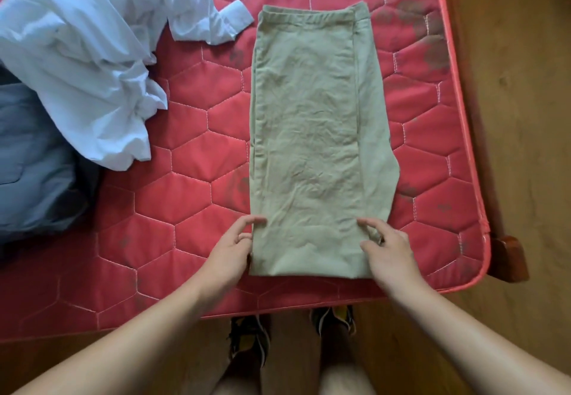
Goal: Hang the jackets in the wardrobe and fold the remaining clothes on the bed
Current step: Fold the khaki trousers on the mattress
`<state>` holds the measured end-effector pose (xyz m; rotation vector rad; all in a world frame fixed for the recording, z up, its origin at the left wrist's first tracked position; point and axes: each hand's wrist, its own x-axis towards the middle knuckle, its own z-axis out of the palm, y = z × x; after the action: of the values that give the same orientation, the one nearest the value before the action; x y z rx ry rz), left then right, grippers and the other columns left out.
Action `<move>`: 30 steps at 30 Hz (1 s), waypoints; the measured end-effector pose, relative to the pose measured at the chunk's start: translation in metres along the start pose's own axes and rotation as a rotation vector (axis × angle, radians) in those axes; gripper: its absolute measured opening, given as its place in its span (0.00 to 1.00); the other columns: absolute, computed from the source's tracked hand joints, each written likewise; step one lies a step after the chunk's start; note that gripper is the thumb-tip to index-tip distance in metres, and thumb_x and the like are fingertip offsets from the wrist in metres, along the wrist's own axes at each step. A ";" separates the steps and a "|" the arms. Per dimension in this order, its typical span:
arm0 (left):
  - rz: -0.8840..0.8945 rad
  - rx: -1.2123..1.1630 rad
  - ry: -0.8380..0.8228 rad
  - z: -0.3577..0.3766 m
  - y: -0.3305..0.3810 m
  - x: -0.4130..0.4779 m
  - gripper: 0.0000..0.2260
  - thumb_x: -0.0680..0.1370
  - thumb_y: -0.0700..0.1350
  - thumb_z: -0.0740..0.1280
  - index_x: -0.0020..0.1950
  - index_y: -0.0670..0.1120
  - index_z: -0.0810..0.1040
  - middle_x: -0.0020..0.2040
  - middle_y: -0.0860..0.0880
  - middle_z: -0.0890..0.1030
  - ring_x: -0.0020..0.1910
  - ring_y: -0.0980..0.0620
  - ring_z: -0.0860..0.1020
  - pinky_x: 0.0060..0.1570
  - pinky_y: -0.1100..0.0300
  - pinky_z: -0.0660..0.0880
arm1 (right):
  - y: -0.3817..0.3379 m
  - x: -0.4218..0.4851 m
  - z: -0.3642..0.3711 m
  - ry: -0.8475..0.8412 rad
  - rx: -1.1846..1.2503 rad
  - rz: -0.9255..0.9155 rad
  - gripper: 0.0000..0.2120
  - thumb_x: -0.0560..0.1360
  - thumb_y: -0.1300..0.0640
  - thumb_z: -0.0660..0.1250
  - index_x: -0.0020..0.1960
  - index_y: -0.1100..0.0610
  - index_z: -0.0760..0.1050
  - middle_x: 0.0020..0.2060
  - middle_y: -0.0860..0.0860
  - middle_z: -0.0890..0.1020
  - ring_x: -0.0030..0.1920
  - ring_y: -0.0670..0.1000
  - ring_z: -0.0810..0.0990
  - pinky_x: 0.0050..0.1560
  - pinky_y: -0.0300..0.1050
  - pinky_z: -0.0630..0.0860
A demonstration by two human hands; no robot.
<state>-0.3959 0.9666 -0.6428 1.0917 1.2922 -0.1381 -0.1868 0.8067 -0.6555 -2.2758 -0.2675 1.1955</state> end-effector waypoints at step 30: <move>0.162 -0.170 -0.288 -0.039 0.113 0.135 0.18 0.80 0.40 0.68 0.70 0.44 0.75 0.65 0.45 0.82 0.61 0.46 0.82 0.56 0.53 0.81 | -0.107 0.185 -0.093 -0.808 0.154 0.008 0.22 0.67 0.59 0.78 0.61 0.51 0.83 0.61 0.52 0.84 0.61 0.53 0.83 0.52 0.43 0.82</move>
<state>-0.3059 1.1174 -0.6840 0.9859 0.9365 -0.0598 0.0047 0.9368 -0.6835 -1.5621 -0.4374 2.0132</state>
